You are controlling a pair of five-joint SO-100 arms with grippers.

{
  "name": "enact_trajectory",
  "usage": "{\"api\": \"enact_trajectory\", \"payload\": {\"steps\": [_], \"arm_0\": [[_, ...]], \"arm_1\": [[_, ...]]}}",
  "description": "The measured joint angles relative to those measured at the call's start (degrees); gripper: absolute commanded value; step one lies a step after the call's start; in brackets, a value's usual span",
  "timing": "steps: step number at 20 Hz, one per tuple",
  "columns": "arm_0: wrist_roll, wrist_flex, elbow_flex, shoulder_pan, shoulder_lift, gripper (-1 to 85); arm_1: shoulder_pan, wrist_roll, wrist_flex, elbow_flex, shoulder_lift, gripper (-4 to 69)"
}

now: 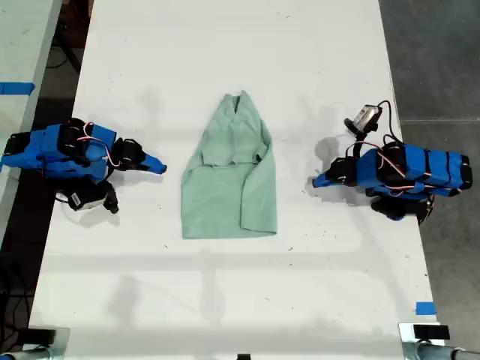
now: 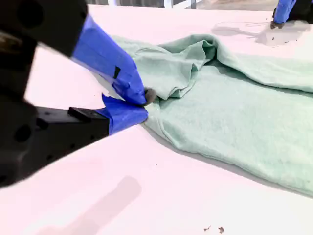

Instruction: Fold t shirt

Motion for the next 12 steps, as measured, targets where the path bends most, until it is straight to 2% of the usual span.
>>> {"api": "enact_trajectory", "payload": {"steps": [12], "arm_0": [[0.0, 0.0, 0.0, 0.0, 0.0, -0.1]], "arm_1": [[0.0, 0.35, 0.0, 0.0, 0.0, 1.3]]}}
